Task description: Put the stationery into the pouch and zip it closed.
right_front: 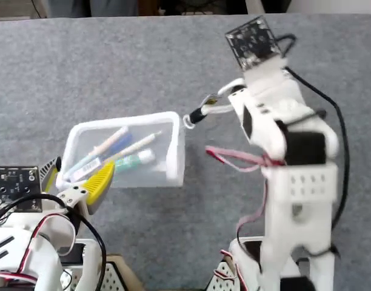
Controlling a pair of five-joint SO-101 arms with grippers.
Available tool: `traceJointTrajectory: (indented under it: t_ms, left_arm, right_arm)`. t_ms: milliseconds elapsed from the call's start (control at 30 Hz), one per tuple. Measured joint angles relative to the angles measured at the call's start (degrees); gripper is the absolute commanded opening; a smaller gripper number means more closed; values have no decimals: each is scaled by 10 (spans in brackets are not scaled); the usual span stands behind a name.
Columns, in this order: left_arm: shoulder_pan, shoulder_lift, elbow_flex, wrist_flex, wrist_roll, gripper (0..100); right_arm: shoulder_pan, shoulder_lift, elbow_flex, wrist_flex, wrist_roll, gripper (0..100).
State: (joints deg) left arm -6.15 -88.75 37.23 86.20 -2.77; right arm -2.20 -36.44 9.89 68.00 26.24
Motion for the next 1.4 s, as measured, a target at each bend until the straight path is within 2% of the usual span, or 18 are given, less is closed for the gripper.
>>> traceJointTrajectory:
  t_ms: [233, 533, 1000, 1400]
  left_arm:
    - [0, 0, -6, -15, 0, 361]
    - [16, 50, -113, -10, 24, 361]
    - [36, 120, -285, 21, 44, 361]
    - [36, 124, -295, 25, 44, 361]
  right_arm:
    - [-13, -39, -16, -12, -18, 12]
    - [-114, -40, -148, -18, -73, 12]
    - [-122, -41, -243, -40, -86, 12]
    - [-122, -10, -393, -40, -86, 12]
